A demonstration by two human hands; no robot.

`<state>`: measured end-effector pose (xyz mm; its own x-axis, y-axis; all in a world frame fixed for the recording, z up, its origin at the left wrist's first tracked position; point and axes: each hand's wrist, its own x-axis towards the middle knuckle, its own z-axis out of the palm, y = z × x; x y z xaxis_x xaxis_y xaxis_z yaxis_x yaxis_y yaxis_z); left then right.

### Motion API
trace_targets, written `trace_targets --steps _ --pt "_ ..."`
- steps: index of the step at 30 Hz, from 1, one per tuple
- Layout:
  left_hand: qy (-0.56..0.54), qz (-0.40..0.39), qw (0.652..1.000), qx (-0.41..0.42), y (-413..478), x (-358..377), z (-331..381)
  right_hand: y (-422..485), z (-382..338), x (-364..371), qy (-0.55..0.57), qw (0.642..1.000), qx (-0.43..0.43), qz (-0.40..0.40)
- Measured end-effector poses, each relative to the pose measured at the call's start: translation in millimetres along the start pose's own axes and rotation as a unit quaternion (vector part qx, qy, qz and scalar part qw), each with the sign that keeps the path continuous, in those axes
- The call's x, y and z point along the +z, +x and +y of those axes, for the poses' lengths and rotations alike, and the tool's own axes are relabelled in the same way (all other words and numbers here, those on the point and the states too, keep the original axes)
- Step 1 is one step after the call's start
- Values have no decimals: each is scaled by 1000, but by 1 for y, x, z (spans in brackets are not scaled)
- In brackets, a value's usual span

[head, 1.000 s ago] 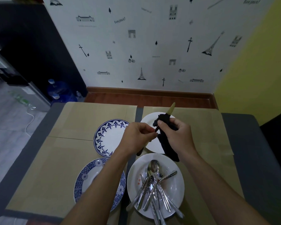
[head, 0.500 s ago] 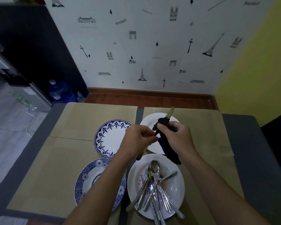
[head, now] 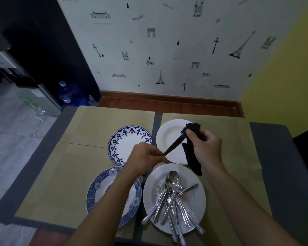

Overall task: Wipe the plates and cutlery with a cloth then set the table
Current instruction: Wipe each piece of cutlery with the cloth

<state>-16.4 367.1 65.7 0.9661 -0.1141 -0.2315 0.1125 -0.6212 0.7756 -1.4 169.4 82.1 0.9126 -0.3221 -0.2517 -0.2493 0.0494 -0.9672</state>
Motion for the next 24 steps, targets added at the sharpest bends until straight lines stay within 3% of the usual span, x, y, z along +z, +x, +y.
trace_targets --steps 7,13,18,24 --pt "67 50 991 -102 7 -15 -64 -3 11 9 -18 999 16 -29" --pt "175 69 972 -142 18 -38 -118 -8 21 21 -38 997 39 -57" --pt "262 100 950 -138 25 -50 -149 -7 32 33 -60 995 54 -63" --pt "345 73 933 -79 33 -51 -169 -5 31 44 -45 994 72 -64"
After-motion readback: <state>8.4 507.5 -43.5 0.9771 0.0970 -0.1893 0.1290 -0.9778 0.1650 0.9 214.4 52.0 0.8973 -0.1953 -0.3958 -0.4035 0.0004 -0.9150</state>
